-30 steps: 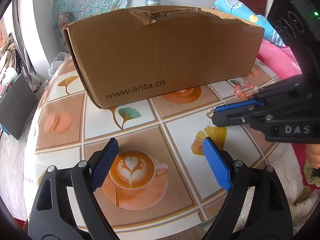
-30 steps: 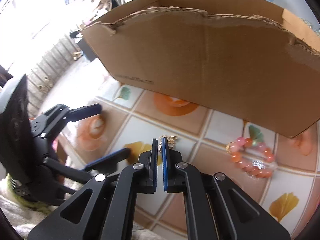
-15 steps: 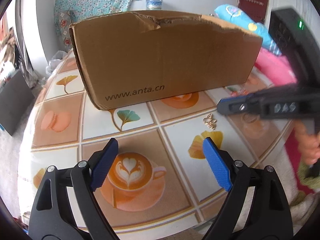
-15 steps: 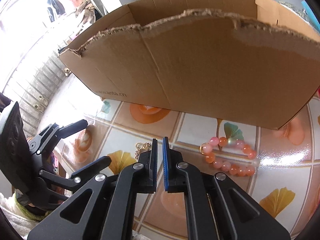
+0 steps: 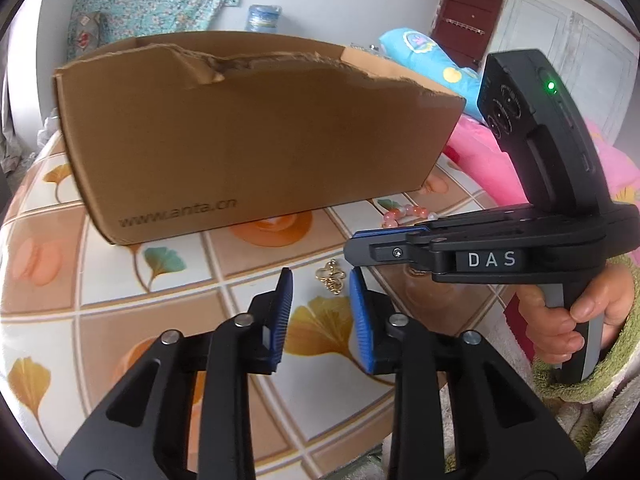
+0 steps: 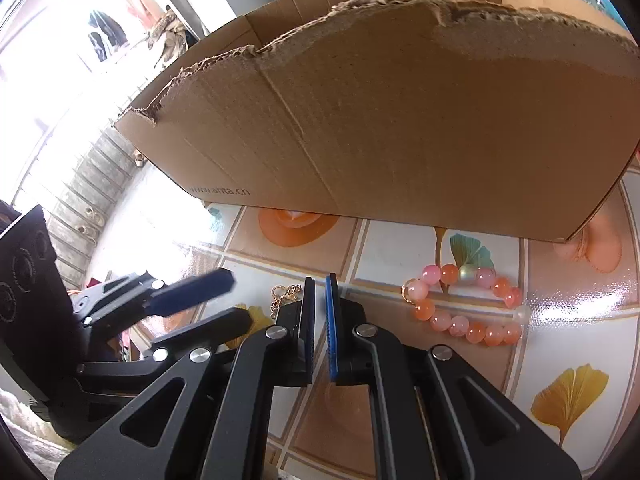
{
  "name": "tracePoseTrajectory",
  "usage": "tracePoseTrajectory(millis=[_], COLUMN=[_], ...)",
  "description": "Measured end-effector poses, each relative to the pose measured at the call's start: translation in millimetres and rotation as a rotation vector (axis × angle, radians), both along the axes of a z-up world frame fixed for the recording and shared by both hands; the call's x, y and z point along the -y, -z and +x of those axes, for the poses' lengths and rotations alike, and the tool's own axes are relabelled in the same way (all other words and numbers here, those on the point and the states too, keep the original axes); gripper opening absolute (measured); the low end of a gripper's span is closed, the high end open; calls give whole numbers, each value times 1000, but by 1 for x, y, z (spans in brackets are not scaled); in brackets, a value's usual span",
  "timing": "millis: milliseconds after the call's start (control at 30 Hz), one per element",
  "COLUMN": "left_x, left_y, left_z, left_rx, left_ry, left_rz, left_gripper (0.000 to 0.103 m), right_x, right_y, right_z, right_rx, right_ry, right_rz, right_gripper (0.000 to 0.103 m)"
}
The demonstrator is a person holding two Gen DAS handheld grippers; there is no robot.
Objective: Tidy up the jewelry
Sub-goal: 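Move the right tool toward the gold earring beside the pink bead bracelet, then close the left tool on the gold chain earring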
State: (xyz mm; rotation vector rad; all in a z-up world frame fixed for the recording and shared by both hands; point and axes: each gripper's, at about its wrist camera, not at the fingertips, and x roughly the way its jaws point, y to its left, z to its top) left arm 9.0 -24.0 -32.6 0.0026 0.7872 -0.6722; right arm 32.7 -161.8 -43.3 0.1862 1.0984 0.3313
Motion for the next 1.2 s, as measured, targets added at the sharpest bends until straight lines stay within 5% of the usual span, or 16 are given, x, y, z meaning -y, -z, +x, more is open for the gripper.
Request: tracePoseTrajectory(millis=[567, 833, 1200], left_x=[26, 27, 15], left_y=[4, 3, -15], left_z=[4, 4, 1], left_rx=[33, 44, 55], left_ry=[-13, -16, -22], left_rz=[150, 163, 81], left_gripper=[5, 0, 0], right_x=[8, 7, 5], right_y=[2, 0, -2], right_z=[-5, -6, -6], right_rx=[18, 23, 25], right_ry=[1, 2, 3], right_rz=[27, 26, 25], right_gripper=[6, 6, 6])
